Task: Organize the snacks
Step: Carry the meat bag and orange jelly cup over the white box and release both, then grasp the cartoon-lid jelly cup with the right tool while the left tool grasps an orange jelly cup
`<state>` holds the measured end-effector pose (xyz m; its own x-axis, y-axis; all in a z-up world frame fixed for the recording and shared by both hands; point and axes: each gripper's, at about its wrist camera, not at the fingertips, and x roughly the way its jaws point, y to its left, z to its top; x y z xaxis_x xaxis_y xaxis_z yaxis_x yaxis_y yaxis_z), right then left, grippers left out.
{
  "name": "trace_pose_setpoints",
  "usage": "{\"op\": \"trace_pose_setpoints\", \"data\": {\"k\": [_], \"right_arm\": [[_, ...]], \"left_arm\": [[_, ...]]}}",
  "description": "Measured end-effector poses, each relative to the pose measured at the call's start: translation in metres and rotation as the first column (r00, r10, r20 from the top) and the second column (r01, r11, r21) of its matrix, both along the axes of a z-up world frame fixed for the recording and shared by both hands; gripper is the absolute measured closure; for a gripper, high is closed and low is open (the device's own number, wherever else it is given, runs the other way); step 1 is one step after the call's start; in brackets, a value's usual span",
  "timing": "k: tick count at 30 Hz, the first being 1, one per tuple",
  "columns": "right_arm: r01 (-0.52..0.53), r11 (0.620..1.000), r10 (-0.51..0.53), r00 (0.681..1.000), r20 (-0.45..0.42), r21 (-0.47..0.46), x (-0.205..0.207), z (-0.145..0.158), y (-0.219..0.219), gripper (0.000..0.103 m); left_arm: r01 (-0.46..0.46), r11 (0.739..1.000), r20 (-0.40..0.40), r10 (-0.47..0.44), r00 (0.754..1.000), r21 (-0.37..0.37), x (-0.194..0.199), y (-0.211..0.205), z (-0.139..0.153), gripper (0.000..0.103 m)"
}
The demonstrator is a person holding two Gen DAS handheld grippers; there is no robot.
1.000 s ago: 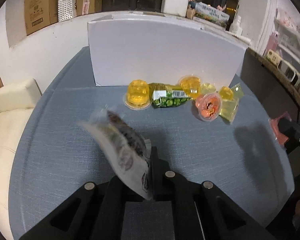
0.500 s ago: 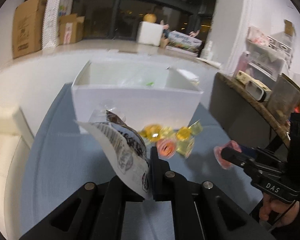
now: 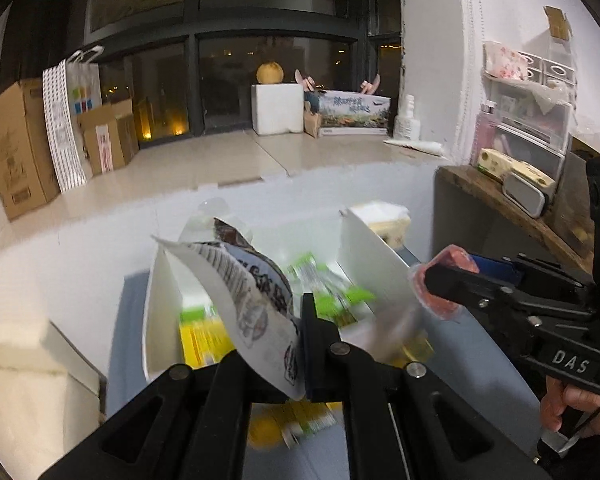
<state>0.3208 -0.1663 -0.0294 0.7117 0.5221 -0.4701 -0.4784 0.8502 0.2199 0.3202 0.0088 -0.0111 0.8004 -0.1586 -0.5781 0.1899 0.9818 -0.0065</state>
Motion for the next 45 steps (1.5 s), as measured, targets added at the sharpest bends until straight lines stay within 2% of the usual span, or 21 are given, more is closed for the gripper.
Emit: {"op": "trace_pose_setpoints", "data": {"k": [3,7,12,14,15,16,17,18,19,24,29,33,37,41,45], "right_arm": [[0.006,1.0,-0.006,1.0,-0.029,-0.004,0.042,0.0,0.013,0.069],[0.006,1.0,-0.007,0.998,-0.056,-0.024,0.078,-0.014,0.023,0.069],[0.011,0.999,-0.015,0.994,-0.108,-0.034,0.105,-0.037,0.028,0.068],[0.029,0.999,-0.033,0.993,-0.112,-0.042,0.109,-0.044,0.027,0.065],[0.032,0.999,-0.036,0.993,-0.114,-0.038,0.11,-0.046,0.026,0.056],[0.04,0.999,-0.043,0.991,-0.127,-0.032,0.113,-0.049,0.024,0.021],[0.047,0.999,-0.05,0.99,-0.133,-0.023,0.113,-0.051,0.022,0.0],[0.044,0.999,-0.045,0.99,-0.132,-0.006,0.113,-0.051,0.021,0.0],[0.027,1.0,-0.024,0.99,-0.139,0.016,0.113,-0.051,0.019,0.0],[0.034,0.999,-0.036,0.993,-0.117,-0.017,0.103,-0.045,0.016,0.0],[0.028,1.0,-0.027,0.996,-0.09,0.007,0.08,-0.032,0.009,0.0],[0.013,1.0,-0.013,0.998,-0.061,0.012,0.047,-0.023,-0.001,0.0],[-0.001,1.0,0.001,1.0,-0.027,-0.001,-0.001,-0.02,-0.015,0.0],[0.011,1.0,-0.012,1.0,-0.011,-0.023,-0.045,-0.03,-0.032,0.0],[0.042,0.998,-0.044,0.997,-0.058,-0.044,-0.077,-0.058,-0.046,0.0]], "left_arm": [[-0.012,1.0,-0.006,0.012,1.0,0.021,0.033,0.007,0.002,0.099],[-0.032,0.999,-0.035,0.034,0.999,0.043,0.075,0.019,-0.011,0.098],[-0.047,0.997,-0.082,0.051,0.995,0.057,0.103,0.029,-0.04,0.096],[-0.053,0.997,-0.103,0.059,0.993,0.057,0.108,0.03,-0.052,0.092],[-0.057,0.996,-0.114,0.064,0.991,0.062,0.109,0.031,-0.058,0.081],[-0.066,0.995,-0.121,0.075,0.99,0.076,0.11,0.031,-0.063,0.058],[-0.07,0.994,-0.127,0.08,0.989,0.084,0.11,0.031,-0.067,0.045],[-0.067,0.995,-0.127,0.077,0.989,0.079,0.109,0.032,-0.069,0.021],[-0.063,0.996,-0.114,0.07,0.991,0.065,0.107,0.034,-0.069,0.007],[-0.058,0.996,-0.095,0.065,0.993,0.069,0.097,0.035,-0.061,0.002],[-0.056,0.995,-0.068,0.061,0.996,0.081,0.079,0.034,-0.051,0.0],[-0.06,0.995,-0.067,0.065,0.996,0.073,0.055,0.031,-0.045,0.0],[-0.047,0.997,-0.05,0.05,0.997,0.054,0.014,0.026,-0.041,0.0],[-0.047,0.999,-0.04,0.047,0.998,0.008,-0.035,0.023,-0.044,0.0],[-0.071,0.996,-0.043,0.069,0.997,-0.061,-0.075,0.018,-0.054,0.0]]}}
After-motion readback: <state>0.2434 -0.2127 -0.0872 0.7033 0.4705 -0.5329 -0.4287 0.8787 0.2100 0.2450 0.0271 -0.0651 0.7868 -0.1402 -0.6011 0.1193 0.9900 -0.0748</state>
